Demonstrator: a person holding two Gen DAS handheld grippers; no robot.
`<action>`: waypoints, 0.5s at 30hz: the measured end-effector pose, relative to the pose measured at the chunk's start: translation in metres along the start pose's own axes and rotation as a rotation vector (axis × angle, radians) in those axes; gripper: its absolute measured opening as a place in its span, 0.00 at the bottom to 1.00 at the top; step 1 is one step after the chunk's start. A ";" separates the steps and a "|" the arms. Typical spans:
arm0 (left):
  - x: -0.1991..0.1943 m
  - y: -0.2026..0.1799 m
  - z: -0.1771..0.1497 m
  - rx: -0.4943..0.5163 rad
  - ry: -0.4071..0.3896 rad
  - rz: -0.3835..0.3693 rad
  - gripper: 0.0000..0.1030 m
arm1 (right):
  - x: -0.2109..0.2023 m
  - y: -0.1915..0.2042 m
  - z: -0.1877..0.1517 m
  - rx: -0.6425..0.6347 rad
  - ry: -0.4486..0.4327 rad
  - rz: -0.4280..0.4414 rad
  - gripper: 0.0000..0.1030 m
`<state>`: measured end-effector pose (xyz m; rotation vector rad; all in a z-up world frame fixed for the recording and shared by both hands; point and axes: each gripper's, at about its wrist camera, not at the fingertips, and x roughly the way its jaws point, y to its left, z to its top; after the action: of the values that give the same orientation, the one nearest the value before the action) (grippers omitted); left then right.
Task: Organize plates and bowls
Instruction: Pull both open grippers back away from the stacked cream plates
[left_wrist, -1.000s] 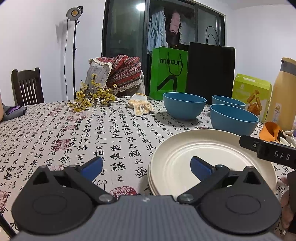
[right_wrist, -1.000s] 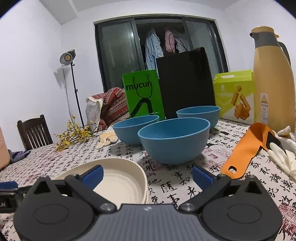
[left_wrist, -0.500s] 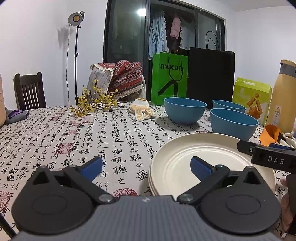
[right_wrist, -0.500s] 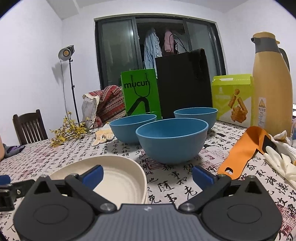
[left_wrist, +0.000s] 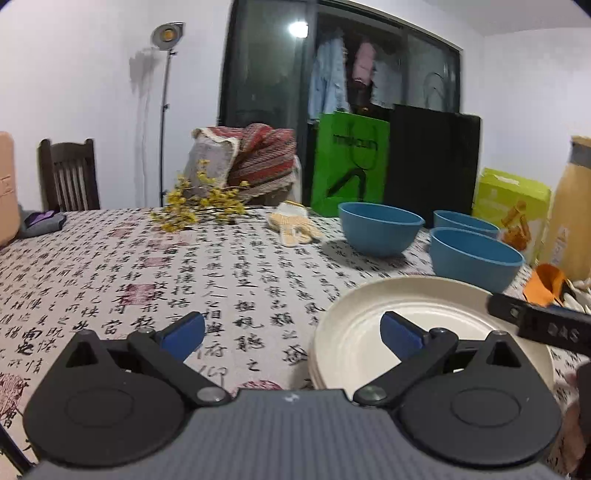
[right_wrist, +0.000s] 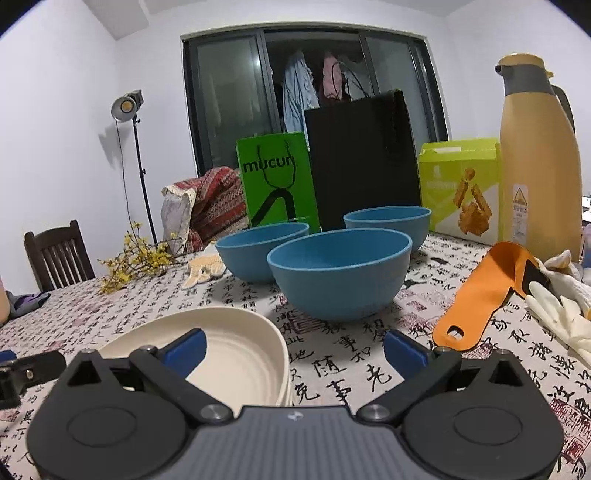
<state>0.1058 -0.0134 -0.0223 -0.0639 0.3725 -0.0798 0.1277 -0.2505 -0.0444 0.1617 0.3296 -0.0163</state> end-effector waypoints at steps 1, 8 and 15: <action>0.001 0.002 0.001 -0.015 -0.001 0.019 1.00 | -0.001 0.000 0.000 -0.002 -0.007 -0.005 1.00; 0.011 0.017 0.004 -0.097 0.062 0.081 1.00 | 0.000 0.008 0.000 -0.048 -0.009 -0.043 1.00; -0.001 0.022 0.004 -0.123 0.001 0.026 1.00 | -0.010 0.010 -0.004 -0.053 -0.082 -0.055 1.00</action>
<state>0.1082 0.0089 -0.0203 -0.1801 0.3785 -0.0313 0.1170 -0.2398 -0.0436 0.0987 0.2518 -0.0684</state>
